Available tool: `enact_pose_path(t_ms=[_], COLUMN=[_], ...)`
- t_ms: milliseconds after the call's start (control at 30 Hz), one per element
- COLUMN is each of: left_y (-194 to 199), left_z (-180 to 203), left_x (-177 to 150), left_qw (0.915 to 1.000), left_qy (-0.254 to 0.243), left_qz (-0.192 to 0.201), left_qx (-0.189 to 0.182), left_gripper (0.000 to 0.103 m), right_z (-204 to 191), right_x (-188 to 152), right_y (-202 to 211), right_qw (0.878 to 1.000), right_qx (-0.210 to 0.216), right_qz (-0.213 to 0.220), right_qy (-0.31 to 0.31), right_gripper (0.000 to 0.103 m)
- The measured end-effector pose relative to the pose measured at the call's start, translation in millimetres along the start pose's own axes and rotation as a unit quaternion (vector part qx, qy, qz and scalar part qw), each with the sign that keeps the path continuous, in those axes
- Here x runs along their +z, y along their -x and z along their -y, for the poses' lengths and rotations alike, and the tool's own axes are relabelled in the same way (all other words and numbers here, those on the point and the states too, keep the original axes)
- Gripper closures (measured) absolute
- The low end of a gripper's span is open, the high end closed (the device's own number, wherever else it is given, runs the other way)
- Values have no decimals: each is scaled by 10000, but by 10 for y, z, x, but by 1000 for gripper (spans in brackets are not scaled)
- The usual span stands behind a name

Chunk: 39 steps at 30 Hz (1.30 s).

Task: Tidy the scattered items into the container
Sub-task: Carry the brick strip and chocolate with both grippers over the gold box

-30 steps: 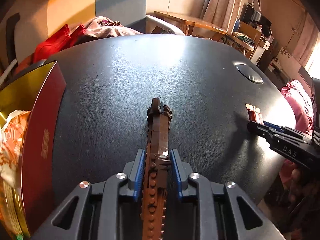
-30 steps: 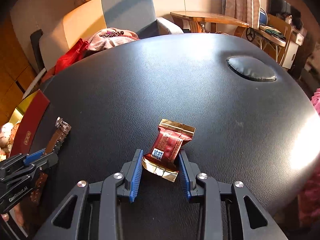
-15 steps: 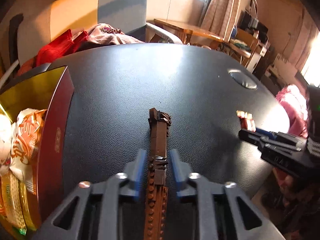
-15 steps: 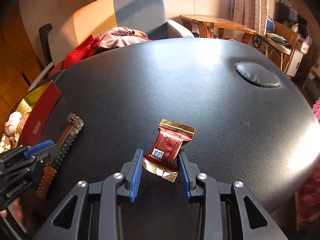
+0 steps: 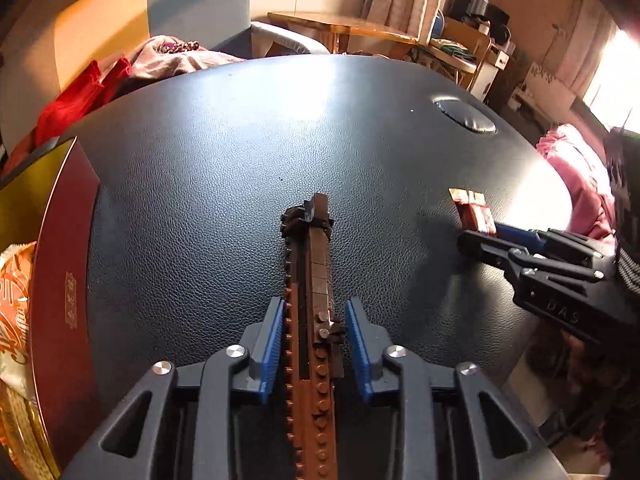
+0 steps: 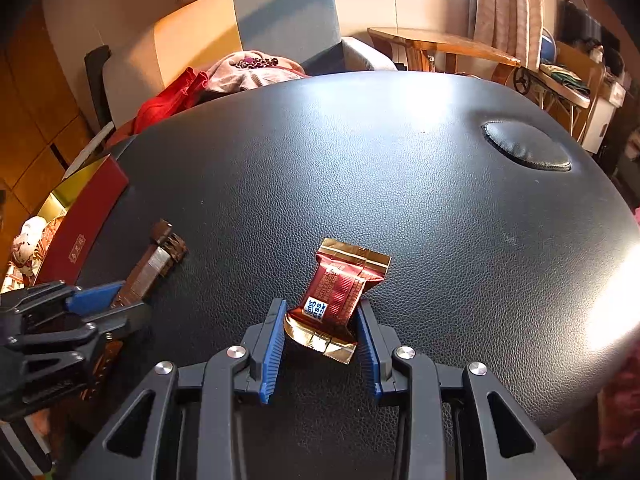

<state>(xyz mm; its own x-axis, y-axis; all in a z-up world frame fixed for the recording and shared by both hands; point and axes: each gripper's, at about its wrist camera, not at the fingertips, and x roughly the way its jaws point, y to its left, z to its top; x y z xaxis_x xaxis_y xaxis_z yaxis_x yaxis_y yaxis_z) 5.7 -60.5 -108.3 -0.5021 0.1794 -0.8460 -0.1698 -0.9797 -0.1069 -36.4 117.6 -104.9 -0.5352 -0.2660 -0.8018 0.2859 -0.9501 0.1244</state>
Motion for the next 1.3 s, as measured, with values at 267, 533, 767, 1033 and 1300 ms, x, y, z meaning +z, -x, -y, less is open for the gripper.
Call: enact_pose_path(t_ms=[267, 533, 767, 1033, 1300], left_y=[109, 462, 926, 1345, 1515], left_z=[-79, -240, -687, -1363, -2014], left_x=[-72, -89, -150, -355, -625], left_qw=[9992, 9966, 9879, 9688, 9475], left_qy=[315, 579, 1084, 1778, 2398], left_qz=[200, 593, 1056, 1452, 1512], left_qx=[-136, -22, 324, 934, 1478], left_gripper=[73, 73, 73, 73, 73], right_z=[-63, -388, -1020, -1787, -2650], right_x=[26, 104, 278, 446, 458], right_y=[53, 167, 259, 332, 314], right_qw=[9999, 9985, 9912, 9757, 9486], right_qx=[104, 426, 921, 1589, 2329], right_qz=[77, 173, 308, 414, 341], right_qy=[28, 305, 904, 1449, 2116], right_gripper=[68, 68, 68, 68, 68])
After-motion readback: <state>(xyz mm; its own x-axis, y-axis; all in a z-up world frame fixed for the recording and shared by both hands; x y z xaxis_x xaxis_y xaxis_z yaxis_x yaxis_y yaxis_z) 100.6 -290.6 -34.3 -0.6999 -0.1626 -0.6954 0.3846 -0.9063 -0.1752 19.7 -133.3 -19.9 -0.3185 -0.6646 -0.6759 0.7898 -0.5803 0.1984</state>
